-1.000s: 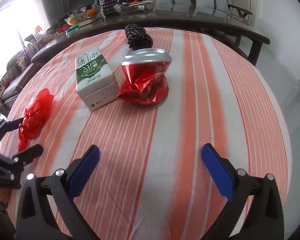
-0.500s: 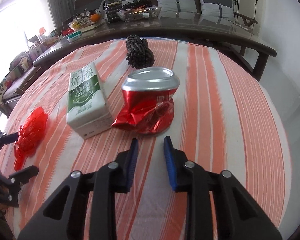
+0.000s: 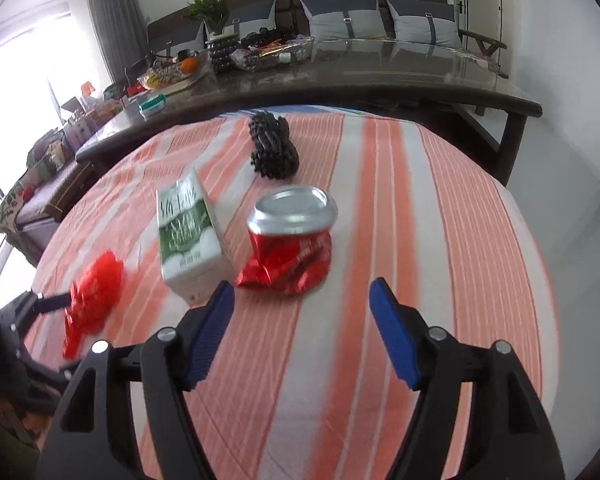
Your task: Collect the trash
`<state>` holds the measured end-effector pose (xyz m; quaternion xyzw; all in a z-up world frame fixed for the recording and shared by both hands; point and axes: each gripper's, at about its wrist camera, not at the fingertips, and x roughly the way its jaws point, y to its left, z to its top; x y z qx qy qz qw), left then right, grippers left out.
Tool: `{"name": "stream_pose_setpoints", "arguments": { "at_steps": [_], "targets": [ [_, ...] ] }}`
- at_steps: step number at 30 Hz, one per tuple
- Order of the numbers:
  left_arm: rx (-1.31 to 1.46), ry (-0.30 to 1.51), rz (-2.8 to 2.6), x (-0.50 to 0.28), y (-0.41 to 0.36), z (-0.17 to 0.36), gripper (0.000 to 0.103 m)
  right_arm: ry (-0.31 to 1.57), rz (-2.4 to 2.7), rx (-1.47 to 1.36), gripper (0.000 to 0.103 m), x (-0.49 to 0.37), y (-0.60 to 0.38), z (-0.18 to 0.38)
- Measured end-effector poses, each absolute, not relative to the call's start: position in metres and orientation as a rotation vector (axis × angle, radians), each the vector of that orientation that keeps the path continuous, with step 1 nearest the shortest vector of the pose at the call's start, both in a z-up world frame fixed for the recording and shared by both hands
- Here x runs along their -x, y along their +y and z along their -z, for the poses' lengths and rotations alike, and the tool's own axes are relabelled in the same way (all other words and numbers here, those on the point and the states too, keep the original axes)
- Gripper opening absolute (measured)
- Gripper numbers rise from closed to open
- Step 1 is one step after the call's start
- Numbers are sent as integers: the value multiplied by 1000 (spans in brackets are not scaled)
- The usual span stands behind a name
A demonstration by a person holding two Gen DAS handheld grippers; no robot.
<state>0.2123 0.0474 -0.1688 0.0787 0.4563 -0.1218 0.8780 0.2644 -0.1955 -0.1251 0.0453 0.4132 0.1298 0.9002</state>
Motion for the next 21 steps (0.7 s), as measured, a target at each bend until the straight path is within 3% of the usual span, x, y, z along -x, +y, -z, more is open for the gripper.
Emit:
{"name": "stream_pose_setpoints", "arguments": {
  "at_steps": [6,7,8,15,21],
  "targets": [
    [-162,952,255,-213,48,169,99,908,-215,-75,72,-310,-166,128],
    [-163,952,254,-213,48,169,99,922,-205,-77,69,-313,-167,133],
    [-163,951,254,-213,48,169,99,935,-195,-85,56,-314,-170,136],
    [-163,952,254,-213,48,169,99,875,-221,-127,56,-275,-201,122],
    [-135,945,275,-212,52,167,99,865,-293,-60,56,-194,-217,108]
  ]
}}
